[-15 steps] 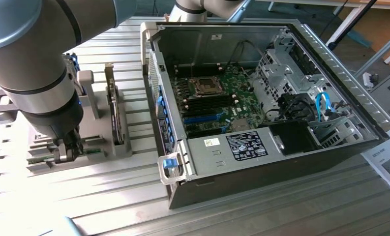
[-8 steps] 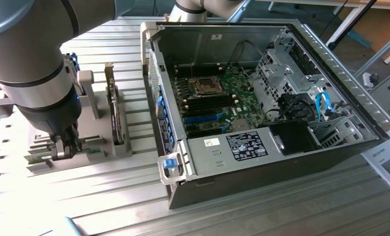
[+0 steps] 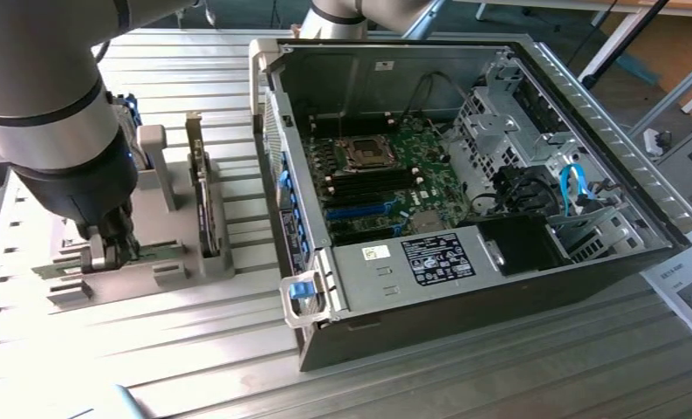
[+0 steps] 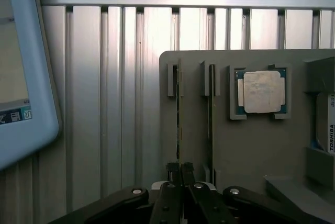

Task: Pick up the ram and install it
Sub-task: 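Pick up the ram and move it above insertion slot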

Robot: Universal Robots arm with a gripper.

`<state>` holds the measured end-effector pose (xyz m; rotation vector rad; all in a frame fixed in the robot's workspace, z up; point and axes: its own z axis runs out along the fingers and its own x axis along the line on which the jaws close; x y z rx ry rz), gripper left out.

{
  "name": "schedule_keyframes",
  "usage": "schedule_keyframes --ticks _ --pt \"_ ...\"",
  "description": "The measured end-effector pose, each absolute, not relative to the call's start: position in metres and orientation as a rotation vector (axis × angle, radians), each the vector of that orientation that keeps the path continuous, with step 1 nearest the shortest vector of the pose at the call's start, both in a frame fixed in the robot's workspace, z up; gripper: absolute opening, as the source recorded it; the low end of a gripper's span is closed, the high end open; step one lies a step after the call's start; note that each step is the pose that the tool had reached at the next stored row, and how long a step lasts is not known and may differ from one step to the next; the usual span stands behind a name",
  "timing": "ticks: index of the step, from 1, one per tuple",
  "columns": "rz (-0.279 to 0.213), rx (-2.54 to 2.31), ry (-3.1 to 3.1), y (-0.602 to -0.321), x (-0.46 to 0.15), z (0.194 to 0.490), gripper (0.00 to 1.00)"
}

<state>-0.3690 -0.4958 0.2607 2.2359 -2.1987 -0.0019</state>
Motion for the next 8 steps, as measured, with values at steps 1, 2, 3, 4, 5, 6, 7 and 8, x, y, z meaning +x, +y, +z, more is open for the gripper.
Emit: schedule_keyframes --ticks 1,2,3,4,5,6,7,8 --pt "-0.002 2.236 -2.199 -0.496 -0.369 0.264 0.12" --pt "-0.002 2.236 -2.199 -0.496 -0.369 0.268 0.12" --pt "-0.002 2.236 -2.199 -0.496 -0.369 0.272 0.12" --pt "-0.002 2.236 -2.199 -0.496 -0.369 0.276 0.12" --pt "-0.002 2.236 -2.199 -0.496 -0.369 0.281 0.12" --pt "-0.002 2.236 -2.199 -0.496 -0.369 0.285 0.12" --pt "-0.002 2.236 -2.199 -0.496 -0.369 0.288 0.12" --pt "-0.002 2.236 -2.199 -0.496 -0.369 0.29 0.12"
